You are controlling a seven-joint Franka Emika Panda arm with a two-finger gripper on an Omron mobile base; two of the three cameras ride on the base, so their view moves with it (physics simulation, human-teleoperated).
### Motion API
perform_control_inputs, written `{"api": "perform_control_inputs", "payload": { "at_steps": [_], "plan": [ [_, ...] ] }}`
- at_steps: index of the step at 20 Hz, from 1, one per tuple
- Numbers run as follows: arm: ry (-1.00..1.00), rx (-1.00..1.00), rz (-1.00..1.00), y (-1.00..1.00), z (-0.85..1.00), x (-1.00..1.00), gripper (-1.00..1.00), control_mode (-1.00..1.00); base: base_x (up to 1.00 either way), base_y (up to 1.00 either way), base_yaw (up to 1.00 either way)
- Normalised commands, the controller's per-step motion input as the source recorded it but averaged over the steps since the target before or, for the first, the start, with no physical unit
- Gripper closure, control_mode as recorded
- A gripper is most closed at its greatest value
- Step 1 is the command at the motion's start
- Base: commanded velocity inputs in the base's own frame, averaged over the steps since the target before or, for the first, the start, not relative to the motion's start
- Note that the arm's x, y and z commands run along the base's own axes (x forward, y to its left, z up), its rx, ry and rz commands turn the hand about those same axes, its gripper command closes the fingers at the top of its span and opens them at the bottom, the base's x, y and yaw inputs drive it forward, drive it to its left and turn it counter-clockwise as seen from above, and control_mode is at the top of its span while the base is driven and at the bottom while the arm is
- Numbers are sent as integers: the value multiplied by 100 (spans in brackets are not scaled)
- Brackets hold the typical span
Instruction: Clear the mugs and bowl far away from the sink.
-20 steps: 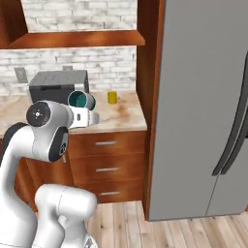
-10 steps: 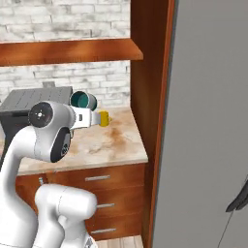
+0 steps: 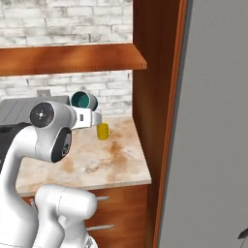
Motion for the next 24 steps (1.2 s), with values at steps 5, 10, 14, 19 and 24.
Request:
{"api": "perform_control_inputs", "payload": {
  "at_steps": [5,10,14,19,24],
  "plan": [
    [0,0,0,0,0,0,100,100,0,-2,15],
    [6,0,5,6,-32,0,100,-100,2,0,13],
    [20,0,4,22,-81,0,100,-100,0,0,0],
    [26,0,0,17,-85,0,100,-100,0,0,0],
    [27,0,1,2,-81,4,100,-100,0,0,0]
  ]
}}
